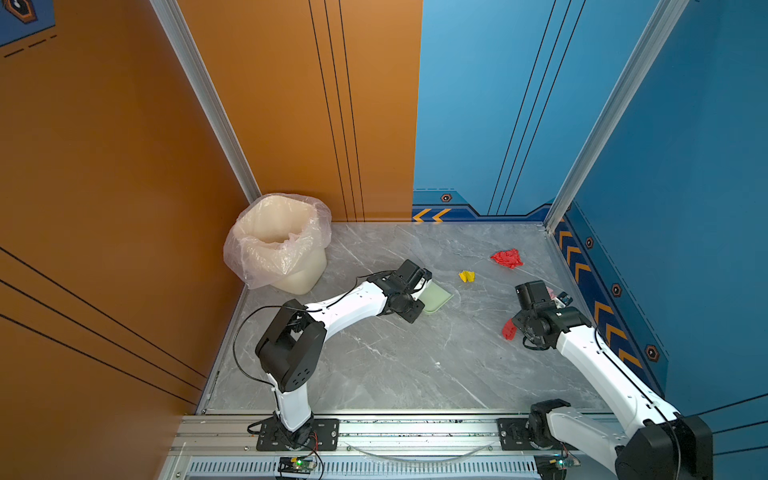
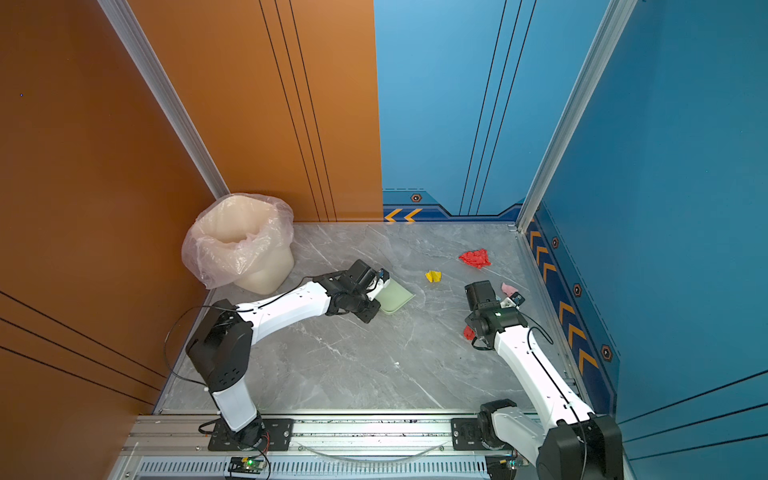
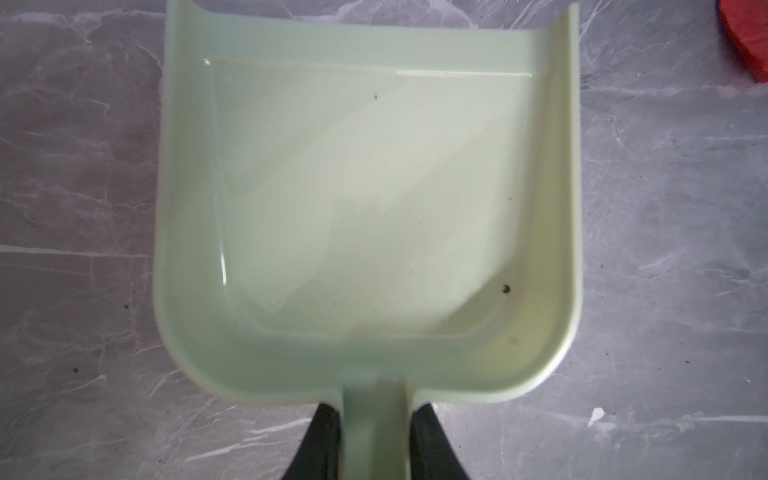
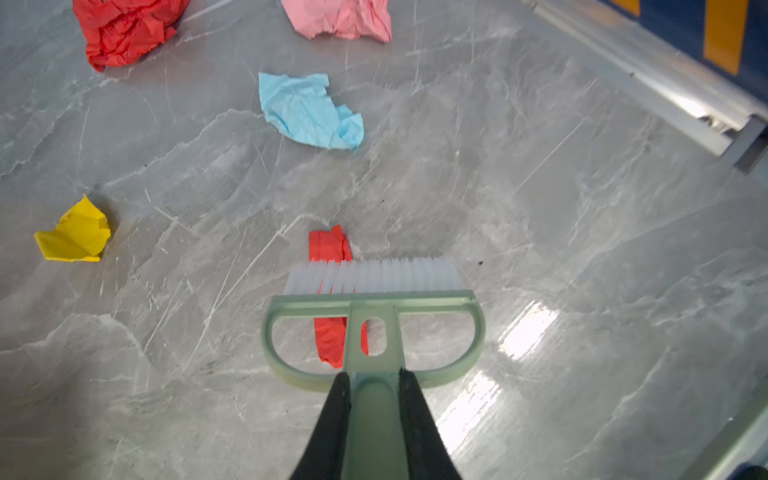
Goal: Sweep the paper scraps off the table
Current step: 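Lower the dustpan near the scraps while the right brush moves toward them, then gather the red, yellow and blue scraps together with the right brush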
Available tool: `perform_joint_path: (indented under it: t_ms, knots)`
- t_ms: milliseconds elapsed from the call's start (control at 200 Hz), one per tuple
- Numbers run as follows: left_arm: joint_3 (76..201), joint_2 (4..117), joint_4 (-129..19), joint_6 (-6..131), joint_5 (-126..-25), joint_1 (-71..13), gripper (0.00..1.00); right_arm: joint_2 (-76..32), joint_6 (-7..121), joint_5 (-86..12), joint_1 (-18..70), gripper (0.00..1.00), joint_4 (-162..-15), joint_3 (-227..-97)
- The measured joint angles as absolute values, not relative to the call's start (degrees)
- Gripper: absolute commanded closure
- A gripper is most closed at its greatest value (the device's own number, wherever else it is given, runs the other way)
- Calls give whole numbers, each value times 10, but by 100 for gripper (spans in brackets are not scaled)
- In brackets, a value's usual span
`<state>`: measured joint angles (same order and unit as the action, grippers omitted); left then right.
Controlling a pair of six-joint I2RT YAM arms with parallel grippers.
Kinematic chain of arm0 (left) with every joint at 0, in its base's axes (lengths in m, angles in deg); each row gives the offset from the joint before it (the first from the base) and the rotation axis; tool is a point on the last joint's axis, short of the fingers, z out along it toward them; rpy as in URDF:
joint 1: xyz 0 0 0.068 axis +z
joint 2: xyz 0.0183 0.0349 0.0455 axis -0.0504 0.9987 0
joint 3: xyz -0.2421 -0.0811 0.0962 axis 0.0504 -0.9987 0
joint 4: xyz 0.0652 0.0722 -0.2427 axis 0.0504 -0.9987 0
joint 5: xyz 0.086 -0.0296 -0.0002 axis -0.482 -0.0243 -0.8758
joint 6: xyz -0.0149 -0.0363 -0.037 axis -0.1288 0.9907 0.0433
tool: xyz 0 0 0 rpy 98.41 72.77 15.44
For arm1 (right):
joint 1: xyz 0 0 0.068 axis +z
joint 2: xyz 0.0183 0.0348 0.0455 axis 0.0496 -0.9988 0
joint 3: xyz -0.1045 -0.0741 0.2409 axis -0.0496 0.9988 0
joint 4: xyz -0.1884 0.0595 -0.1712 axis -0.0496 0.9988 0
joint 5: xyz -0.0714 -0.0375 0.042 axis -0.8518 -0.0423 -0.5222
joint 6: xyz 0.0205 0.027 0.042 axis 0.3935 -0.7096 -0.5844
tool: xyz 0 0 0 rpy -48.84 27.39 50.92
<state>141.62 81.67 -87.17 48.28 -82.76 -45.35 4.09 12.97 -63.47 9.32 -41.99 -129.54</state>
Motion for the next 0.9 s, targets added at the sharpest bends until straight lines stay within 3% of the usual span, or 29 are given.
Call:
perform_joint_path:
  t_ms: [230, 466, 896]
  knots:
    - [1423, 820, -876, 483, -828, -453, 100, 30, 91, -598, 126, 100, -466, -1293]
    - [1425, 826, -883, 483, -828, -453, 100, -57, 86, -585, 132, 100, -543, -1302]
    - [1425, 841, -887, 496, -818, -456, 100, -209, 129, -570, 124, 100, -630, -1449]
